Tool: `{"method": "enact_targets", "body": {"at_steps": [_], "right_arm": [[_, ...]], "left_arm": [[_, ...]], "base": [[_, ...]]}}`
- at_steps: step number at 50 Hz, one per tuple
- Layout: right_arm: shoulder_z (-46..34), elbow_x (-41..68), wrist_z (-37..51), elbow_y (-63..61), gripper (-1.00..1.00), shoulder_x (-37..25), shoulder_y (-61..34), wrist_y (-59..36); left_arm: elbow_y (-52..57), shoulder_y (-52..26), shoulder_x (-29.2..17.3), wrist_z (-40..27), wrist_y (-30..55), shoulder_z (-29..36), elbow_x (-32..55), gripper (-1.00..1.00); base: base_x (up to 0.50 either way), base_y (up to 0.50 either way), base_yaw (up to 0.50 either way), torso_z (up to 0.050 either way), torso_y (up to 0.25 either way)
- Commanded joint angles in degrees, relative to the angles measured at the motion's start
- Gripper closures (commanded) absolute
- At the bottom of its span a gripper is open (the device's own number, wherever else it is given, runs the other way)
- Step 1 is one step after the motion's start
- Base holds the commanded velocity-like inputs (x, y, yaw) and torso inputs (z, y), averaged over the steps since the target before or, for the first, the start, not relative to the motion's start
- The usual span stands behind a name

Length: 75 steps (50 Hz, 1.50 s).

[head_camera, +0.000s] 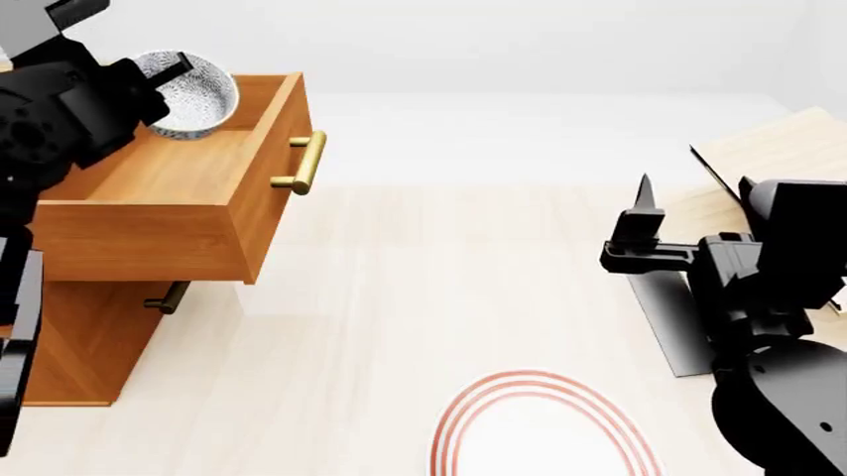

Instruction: Open the top drawer of the cabinet and put the bowl in it.

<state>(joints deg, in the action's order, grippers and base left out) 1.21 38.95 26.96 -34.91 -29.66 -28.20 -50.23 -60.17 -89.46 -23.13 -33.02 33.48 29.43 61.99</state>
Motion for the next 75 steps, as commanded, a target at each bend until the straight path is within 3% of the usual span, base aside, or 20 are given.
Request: {"method": "enact_targets", "body": {"at_steps": [1, 39, 40, 60, 75], "right_arm": [[-0.2, -0.3, -0.2, 0.7, -1.0, 0.0, 0.4, 0.8], [-1.2, -1.0, -0.4, 2.2, -1.0, 0.2, 1.0, 2.5], [-1.2, -1.0, -0.3, 2.2, -1.0, 0.2, 1.0, 2.5], [-1.8, -1.0, -0.1, 2.8, -1.0, 0.3, 0.0, 2.4], [-0.7, 0.5, 0.9, 0.7, -1.0, -0.1, 0.2, 1.3]], "left_arm": [[-5.7, -0.6, 1.5, 2.7, -3.2, 0.1, -2.1, 1.0], [-12.6, -0.9, 3.0, 6.2, -5.5, 0.4, -3.9, 1.0], [-12.8, -1.0, 3.0, 6.3, -5.5, 0.4, -4.0, -1.0], [-6.0, -0.3, 1.0, 3.9, -3.3, -0.6, -3.1, -1.0], [29.3, 6.6, -8.4, -8.9, 4.3, -5.5, 4.8, -1.0]], "base": [[0.0, 0.0, 0.0, 0.0, 0.0], [0.0, 0.0, 0.0, 0.0, 0.0], [0.0, 0.0, 0.0, 0.0, 0.0], [0.0, 0.0, 0.0, 0.0, 0.0], [0.0, 0.0, 0.0, 0.0, 0.0]]}}
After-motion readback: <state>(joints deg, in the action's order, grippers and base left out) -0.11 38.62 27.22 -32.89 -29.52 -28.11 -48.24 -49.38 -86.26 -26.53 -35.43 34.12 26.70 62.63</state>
